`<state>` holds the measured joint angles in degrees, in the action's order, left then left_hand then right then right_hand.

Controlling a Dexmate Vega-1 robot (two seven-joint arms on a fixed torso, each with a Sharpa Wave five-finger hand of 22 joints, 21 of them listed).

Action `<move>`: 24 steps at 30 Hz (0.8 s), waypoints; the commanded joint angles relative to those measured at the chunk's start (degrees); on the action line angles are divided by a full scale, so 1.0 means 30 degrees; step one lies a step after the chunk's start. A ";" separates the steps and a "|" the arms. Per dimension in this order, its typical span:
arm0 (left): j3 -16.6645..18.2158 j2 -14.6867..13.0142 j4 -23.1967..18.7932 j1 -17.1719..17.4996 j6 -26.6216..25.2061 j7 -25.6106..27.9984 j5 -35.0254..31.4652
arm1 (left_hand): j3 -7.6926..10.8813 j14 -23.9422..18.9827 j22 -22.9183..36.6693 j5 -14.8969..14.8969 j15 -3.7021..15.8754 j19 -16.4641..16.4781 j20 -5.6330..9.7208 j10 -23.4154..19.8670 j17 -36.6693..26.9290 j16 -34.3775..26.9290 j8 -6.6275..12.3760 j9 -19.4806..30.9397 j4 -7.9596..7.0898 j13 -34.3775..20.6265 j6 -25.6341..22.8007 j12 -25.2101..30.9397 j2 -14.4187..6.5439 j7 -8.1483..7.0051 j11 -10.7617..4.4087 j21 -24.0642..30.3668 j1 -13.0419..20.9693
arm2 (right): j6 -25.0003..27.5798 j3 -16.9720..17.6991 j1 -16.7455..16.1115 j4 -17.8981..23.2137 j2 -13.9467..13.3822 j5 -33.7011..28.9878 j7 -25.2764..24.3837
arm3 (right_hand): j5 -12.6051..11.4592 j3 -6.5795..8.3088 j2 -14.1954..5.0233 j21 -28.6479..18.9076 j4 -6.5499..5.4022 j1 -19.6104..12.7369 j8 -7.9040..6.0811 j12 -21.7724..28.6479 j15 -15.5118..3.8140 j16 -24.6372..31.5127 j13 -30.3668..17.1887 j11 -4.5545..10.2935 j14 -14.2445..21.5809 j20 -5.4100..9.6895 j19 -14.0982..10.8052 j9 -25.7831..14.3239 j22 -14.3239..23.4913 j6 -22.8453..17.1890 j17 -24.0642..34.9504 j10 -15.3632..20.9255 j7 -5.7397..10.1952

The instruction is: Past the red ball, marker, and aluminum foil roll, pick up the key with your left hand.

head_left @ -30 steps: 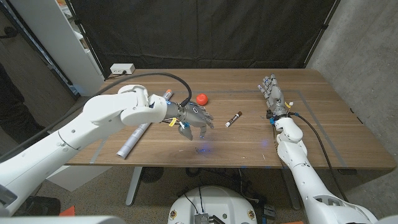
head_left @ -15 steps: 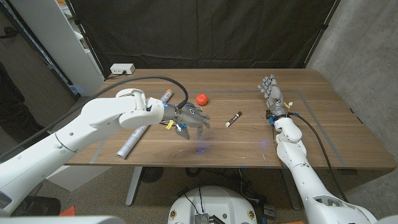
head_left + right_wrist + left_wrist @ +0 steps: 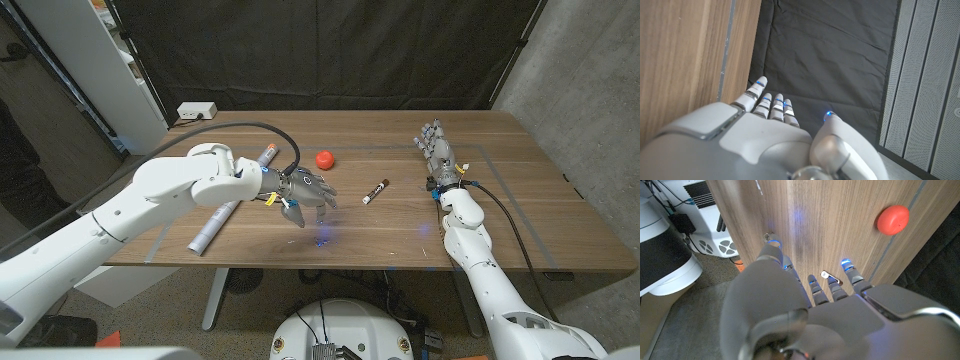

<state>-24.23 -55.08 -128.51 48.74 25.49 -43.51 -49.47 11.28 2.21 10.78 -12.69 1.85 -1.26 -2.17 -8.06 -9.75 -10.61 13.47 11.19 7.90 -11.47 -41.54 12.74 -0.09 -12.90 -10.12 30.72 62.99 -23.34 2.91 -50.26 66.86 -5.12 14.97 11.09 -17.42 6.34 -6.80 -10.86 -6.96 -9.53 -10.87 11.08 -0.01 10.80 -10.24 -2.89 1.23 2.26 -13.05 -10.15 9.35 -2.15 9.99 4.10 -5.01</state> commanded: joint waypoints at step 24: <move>-0.0969 0.0402 0.1173 -0.0418 0.0620 0.0704 -0.0777 | -0.0337 -0.0119 0.0101 0.0091 0.1457 0.0128 0.0035 -0.0104 -0.0017 0.0023 -0.0364 0.0016 -0.0185 -0.0042 0.0281 -0.0076 -0.0024 0.0114 -0.0032 -0.0130 -0.0286 | -0.0275 0.0111 0.0424 -0.1045 0.0033 -0.0136 0.0144 | -0.0062 0.0044 0.0088 0.0037 0.0074 -0.0186 0.0003 -0.0033 0.0051 -0.0038 -0.0091 0.0012 0.0162 0.0240 -0.0140 -0.0061 0.0060 -0.0129 0.0055 0.0122 -0.0027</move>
<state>-26.30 -54.35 -125.95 47.91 27.02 -41.31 -51.87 10.41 2.20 10.78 -12.48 1.85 -1.03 -1.93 -8.05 -9.64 -10.61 12.58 11.19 7.50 -11.47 -40.70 12.75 -0.32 -12.68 -10.12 30.49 62.71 -23.99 3.00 -49.06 64.05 -5.03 14.68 11.44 -17.42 6.34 -6.80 -10.86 -6.96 -9.54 -10.86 11.08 -0.01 10.80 -10.24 -2.88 1.23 2.25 -13.05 -10.28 9.35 -2.15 9.99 4.09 -5.01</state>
